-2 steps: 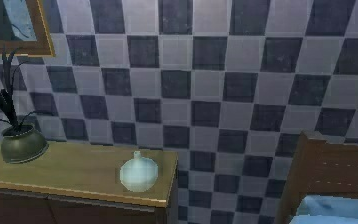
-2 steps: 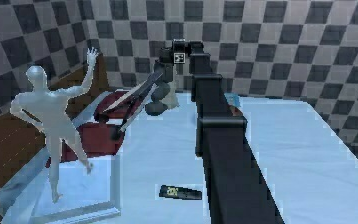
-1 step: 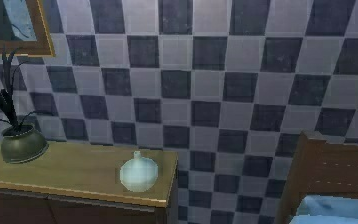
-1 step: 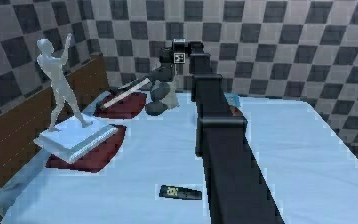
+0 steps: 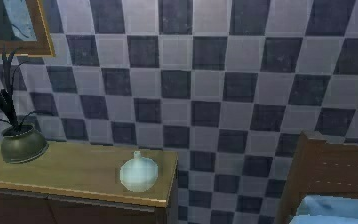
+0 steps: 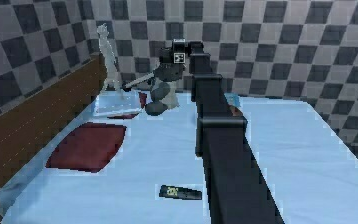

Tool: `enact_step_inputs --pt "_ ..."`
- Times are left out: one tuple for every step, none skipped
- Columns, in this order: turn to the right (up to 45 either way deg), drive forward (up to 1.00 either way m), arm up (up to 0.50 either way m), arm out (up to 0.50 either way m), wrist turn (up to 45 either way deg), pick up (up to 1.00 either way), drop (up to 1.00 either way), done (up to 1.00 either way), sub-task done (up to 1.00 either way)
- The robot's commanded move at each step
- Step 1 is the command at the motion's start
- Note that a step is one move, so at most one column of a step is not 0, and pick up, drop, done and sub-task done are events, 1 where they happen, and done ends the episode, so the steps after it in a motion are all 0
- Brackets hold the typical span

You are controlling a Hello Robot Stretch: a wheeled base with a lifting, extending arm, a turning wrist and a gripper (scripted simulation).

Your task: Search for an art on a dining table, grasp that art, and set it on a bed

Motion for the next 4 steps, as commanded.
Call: enact_step_inputs --pt "0.0 0.0 0.0 0.0 45.0 0.0 0.0 0.0 0.0" --pt "0.0 0.0 0.0 0.0 18.0 0.0 0.0 0.0 0.0" --pt "0.0 0.0 -0.26 0.0 0.0 0.0 0.0 0.0 0.0" --pt "0.0 0.0 -0.32 0.0 0.0 0.0 0.0 0.0 0.0"
